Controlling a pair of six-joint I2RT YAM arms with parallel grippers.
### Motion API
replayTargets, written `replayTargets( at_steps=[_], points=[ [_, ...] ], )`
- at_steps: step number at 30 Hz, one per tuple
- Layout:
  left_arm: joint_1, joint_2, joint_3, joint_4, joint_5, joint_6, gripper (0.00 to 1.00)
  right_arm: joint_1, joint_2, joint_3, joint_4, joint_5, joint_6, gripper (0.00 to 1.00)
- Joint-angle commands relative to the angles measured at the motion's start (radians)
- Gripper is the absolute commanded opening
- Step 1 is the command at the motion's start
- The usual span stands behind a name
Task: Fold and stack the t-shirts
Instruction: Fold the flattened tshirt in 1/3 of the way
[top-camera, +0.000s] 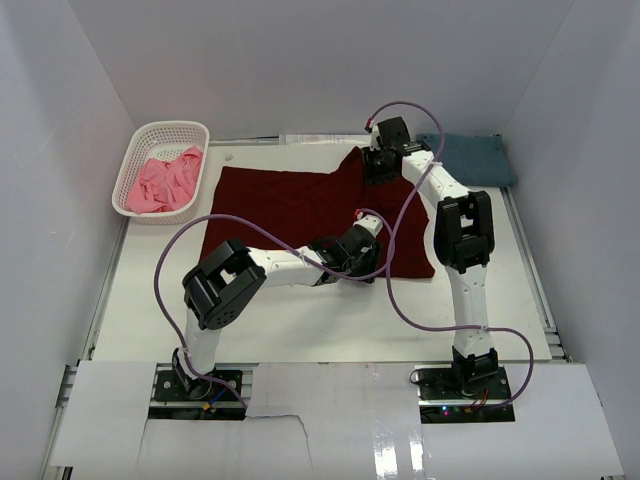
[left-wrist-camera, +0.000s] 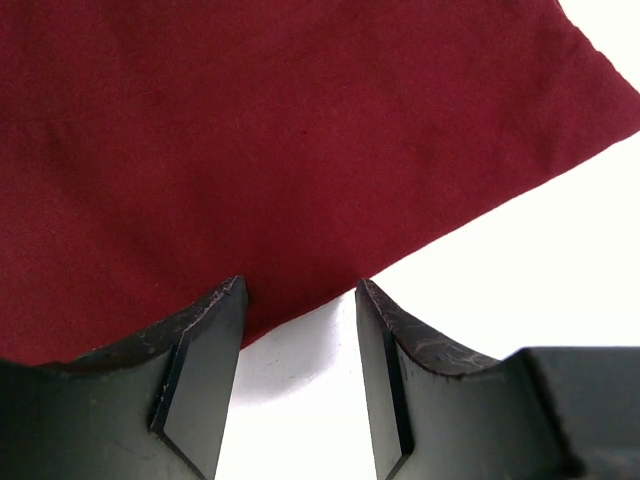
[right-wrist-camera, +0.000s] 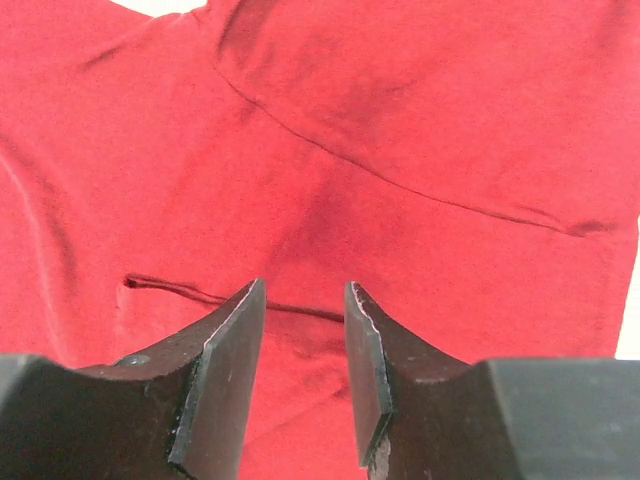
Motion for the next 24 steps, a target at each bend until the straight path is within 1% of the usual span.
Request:
replayTargets(
  at_steps=[1,3,4,5,8,10,11,12,15,18,21,24],
  points=[
    [-0.018,0.033,-0.064,-0.198,0.067,-0.009,0.59,-0.013,-0.097,0.026,0.004,0.025,-0.032,0.44],
    [-0.024,0.026,-0.065,-0.199,0.086,-0.004,0.59,-0.013,-0.134,-0.005,-0.024,0.07,-0.039,0.44],
    [-0.029,0.019,-0.068,-0.204,0.09,-0.005,0.59,-0.014,-0.175,-0.023,-0.03,0.117,-0.037,0.44],
    [-0.04,0.014,-0.077,-0.207,0.089,-0.007,0.59,-0.016,-0.196,-0.067,-0.041,0.131,-0.037,0.43],
    [-0.057,-0.009,-0.091,-0.208,0.092,-0.025,0.59,-0.026,-0.272,-0.149,-0.058,0.148,-0.02,0.43],
    [-0.064,-0.018,-0.096,-0.21,0.1,-0.03,0.59,-0.031,-0.322,-0.239,-0.093,0.144,0.001,0.43],
    [-0.074,-0.029,-0.096,-0.21,0.103,-0.035,0.59,-0.031,-0.345,-0.279,-0.093,0.147,0.012,0.43],
    [-0.08,-0.033,-0.093,-0.211,0.104,-0.035,0.59,-0.031,-0.385,-0.361,-0.076,0.151,0.015,0.43],
    [-0.095,-0.046,-0.071,-0.24,0.094,-0.032,0.59,-0.033,-0.427,-0.457,-0.053,0.171,0.017,0.43],
    [-0.098,-0.088,-0.059,-0.308,0.068,-0.03,0.6,-0.034,-0.418,-0.473,-0.072,0.139,0.021,0.43],
    [-0.098,-0.159,-0.048,-0.326,0.042,-0.018,0.6,-0.034,-0.413,-0.482,-0.07,0.124,0.023,0.43],
    [-0.098,-0.178,0.008,-0.346,0.006,-0.001,0.61,-0.034,-0.398,-0.482,-0.064,0.121,0.021,0.43]
  ],
)
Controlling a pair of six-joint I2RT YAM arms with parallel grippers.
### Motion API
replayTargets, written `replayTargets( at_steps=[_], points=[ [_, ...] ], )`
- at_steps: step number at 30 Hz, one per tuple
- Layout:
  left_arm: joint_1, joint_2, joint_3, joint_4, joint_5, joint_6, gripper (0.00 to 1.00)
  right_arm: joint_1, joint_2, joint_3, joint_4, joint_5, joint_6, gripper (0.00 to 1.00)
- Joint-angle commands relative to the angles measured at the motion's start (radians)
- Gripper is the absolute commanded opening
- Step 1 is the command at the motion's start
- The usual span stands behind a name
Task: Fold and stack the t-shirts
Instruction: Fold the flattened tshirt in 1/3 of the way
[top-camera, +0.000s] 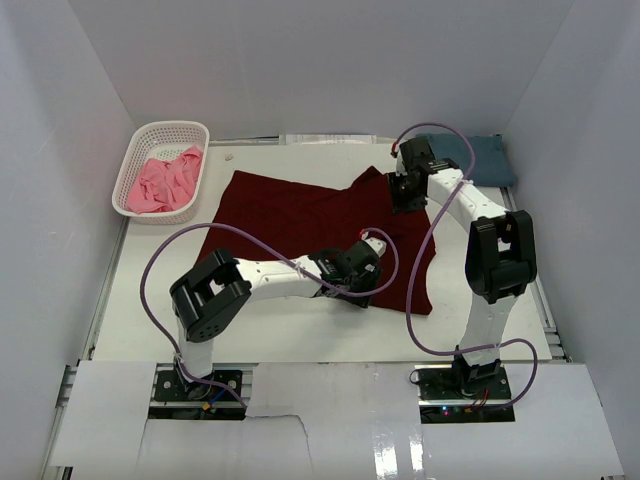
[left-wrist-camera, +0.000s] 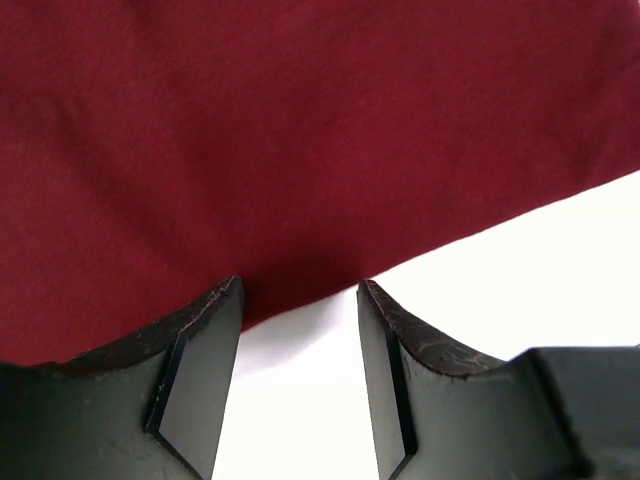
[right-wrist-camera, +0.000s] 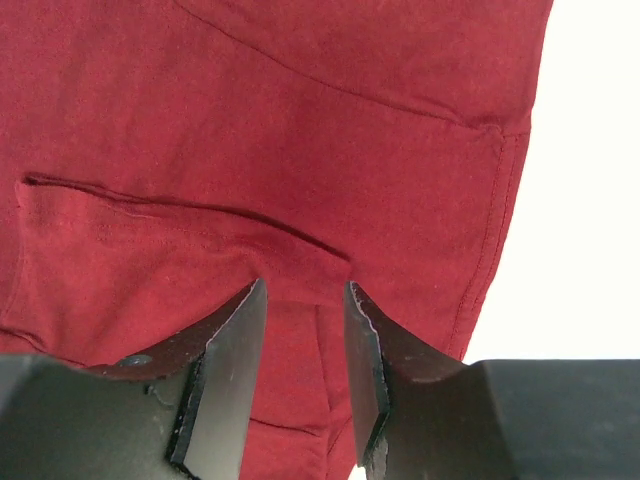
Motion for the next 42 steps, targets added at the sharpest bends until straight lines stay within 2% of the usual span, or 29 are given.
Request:
replayTargets(
  at_steps=[1,8,21,30,34,42],
  points=[
    [-0.006,-0.06,0.058,-0.11,-0.027,0.017,0.61,-0.002,0.006,0.008,0.018,-0.005,0.006,0.43],
    [-0.006,0.033,0.176,-0.124,-0.06,0.025,0.61,-0.002,0.078,0.034,0.01,-0.039,0.005,0.39],
    [-0.021,0.168,0.19,-0.076,-0.026,0.002,0.61,-0.002,0.107,-0.012,0.011,-0.1,0.003,0.38],
    [-0.026,0.182,0.169,-0.077,-0.034,-0.01,0.61,0.0,0.112,-0.023,-0.025,-0.119,0.003,0.38],
    [-0.026,0.181,0.164,-0.075,-0.035,-0.01,0.61,-0.002,0.113,-0.029,-0.025,-0.122,-0.001,0.29],
    [-0.026,0.173,0.143,-0.07,-0.029,-0.015,0.61,-0.002,0.124,0.008,-0.002,-0.113,-0.006,0.17]
  ],
)
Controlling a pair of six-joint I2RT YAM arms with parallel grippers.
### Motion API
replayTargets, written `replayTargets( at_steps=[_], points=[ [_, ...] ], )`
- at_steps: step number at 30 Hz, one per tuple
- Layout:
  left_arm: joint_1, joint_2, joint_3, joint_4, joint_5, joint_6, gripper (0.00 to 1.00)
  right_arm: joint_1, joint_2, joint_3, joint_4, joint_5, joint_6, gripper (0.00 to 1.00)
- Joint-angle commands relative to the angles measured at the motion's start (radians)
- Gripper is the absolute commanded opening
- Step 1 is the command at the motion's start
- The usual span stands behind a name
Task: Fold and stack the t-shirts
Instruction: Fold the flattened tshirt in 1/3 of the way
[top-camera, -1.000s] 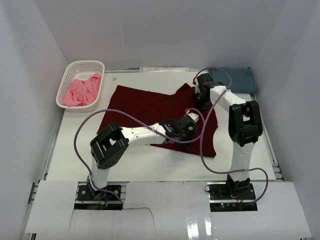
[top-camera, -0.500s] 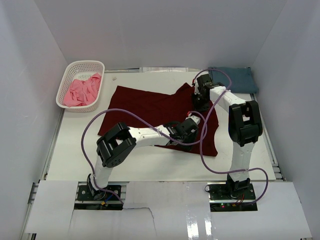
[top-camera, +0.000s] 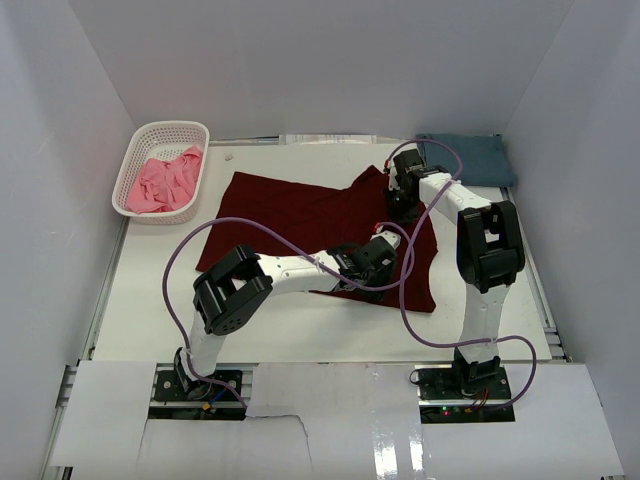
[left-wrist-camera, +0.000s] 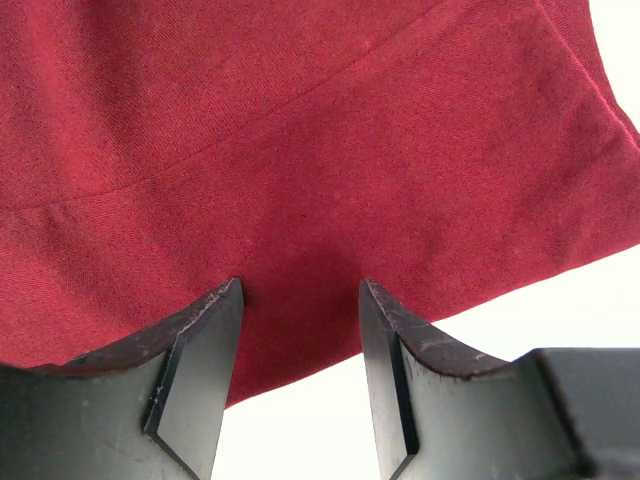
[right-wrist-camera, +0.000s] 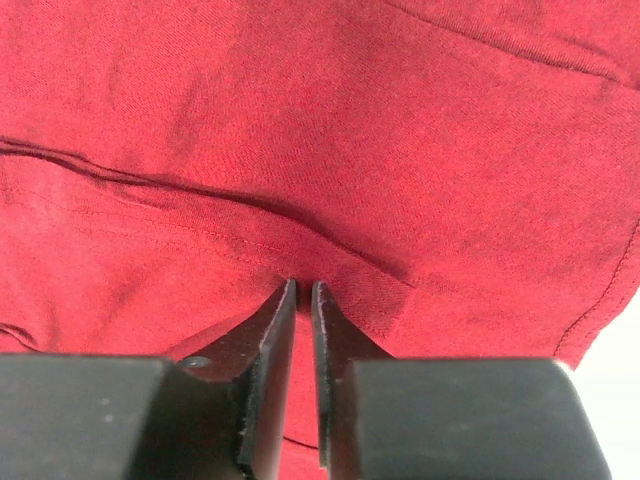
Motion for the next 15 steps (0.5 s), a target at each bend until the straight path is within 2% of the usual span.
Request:
replayTargets(
  at_steps=[1,4,15],
  points=[
    [-0.012,0.032,-0.042,-0.028,0.024,-0.016,0.61,0.0,0.014,0.032,0.01,-0.005,-0.01,0.15],
    [-0.012,0.035,-0.045,-0.023,0.034,-0.019,0.61,0.0,0.025,0.066,0.016,-0.002,-0.018,0.08],
    [-0.025,0.04,-0.055,-0.019,0.043,-0.029,0.61,-0.002,0.1,0.169,0.054,-0.038,-0.036,0.08]
  ],
)
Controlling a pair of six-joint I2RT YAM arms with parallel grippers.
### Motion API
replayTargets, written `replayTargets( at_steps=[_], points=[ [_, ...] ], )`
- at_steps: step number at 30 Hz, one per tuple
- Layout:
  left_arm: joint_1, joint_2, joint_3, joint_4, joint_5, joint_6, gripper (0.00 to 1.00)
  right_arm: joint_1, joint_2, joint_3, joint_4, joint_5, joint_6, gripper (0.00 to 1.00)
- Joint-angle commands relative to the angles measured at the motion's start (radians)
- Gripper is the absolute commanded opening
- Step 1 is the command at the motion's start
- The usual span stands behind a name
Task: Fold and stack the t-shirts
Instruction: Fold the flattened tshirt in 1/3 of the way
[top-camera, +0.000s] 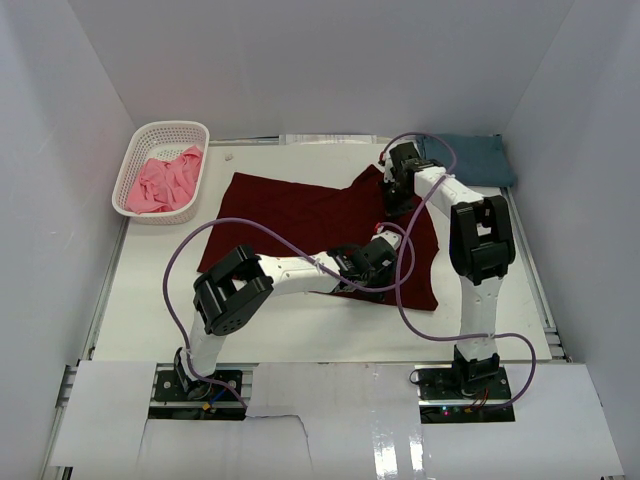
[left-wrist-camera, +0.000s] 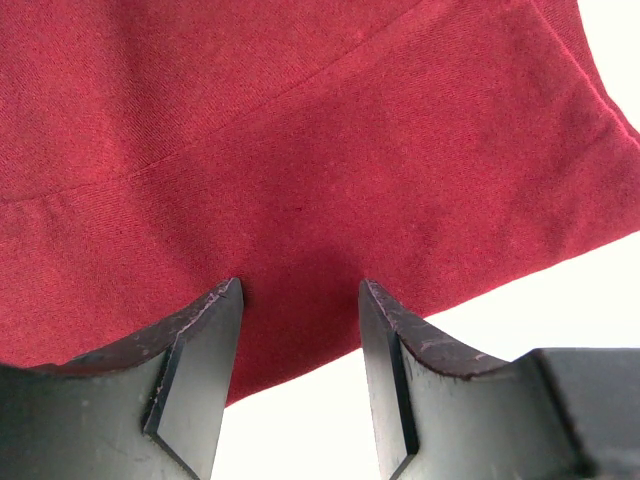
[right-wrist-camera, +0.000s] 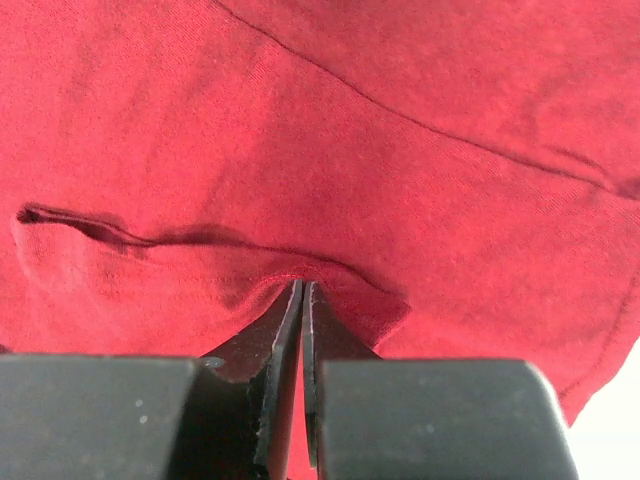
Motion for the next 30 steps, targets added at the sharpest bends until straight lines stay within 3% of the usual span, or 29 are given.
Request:
replayTargets(
  at_steps=[1,8,15,21,24,28,30],
  points=[
    [-0.022,0.042,-0.045,-0.054,0.044,-0.023,0.61,0.0,0.019,0.046,0.054,-0.025,-0.02,0.09],
    [-0.027,0.049,-0.046,-0.049,0.054,-0.025,0.61,0.0,0.005,-0.012,0.179,-0.061,-0.025,0.09],
    [-0.037,0.051,-0.049,-0.04,0.07,-0.029,0.61,-0.002,-0.015,-0.003,0.199,0.0,-0.018,0.31],
    [-0.06,0.046,-0.042,-0.029,0.118,-0.066,0.62,-0.003,-0.09,0.004,0.221,0.106,-0.021,0.37],
    [-0.067,0.006,-0.001,-0.075,0.098,-0.081,0.64,-0.009,-0.122,0.006,0.224,0.129,-0.023,0.38],
    [-0.022,-0.168,0.111,-0.153,0.095,-0.054,0.66,-0.025,-0.158,-0.003,0.225,0.178,0.012,0.36],
    [0.054,-0.228,0.149,-0.185,0.136,-0.04,0.67,-0.038,-0.175,-0.017,0.235,0.174,0.029,0.22]
  ],
)
